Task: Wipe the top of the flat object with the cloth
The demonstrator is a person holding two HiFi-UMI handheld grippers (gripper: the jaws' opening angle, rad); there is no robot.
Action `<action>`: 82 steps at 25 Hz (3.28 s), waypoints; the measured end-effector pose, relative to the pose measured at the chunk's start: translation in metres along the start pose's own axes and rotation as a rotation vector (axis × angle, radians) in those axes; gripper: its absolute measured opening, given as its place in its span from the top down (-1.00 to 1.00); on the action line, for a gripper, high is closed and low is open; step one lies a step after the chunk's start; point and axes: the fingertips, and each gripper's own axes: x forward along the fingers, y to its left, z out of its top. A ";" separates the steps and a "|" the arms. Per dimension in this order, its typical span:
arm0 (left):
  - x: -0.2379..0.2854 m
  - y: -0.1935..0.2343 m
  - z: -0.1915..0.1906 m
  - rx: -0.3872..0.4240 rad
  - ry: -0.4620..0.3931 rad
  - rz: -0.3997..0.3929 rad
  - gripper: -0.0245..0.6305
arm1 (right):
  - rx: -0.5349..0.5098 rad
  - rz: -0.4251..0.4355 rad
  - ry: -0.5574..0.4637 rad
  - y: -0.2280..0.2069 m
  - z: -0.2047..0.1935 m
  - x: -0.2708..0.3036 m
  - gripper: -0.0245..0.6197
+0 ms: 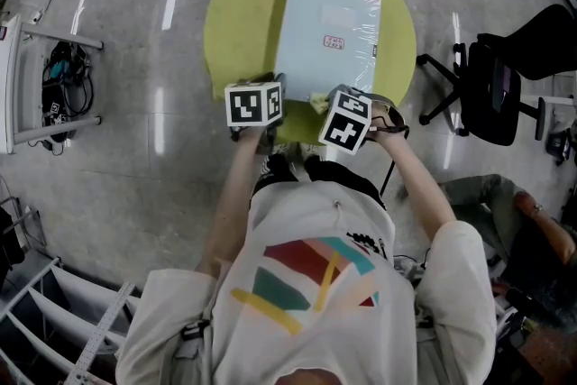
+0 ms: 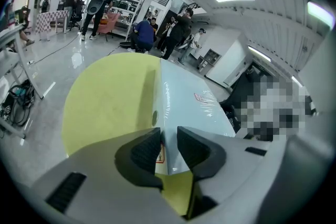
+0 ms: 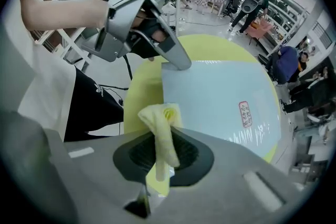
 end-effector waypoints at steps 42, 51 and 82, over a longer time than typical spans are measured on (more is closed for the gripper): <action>-0.073 0.040 0.013 -0.089 -0.157 0.150 0.88 | -0.046 -0.404 -0.070 -0.301 0.104 -0.043 0.84; -0.073 0.046 0.003 -0.149 -0.159 0.127 0.88 | -0.050 -0.344 -0.005 -0.305 0.108 -0.002 0.84; -0.084 0.022 0.026 -0.083 -0.241 0.080 0.88 | -0.176 -0.113 -0.021 -0.099 0.094 0.010 0.84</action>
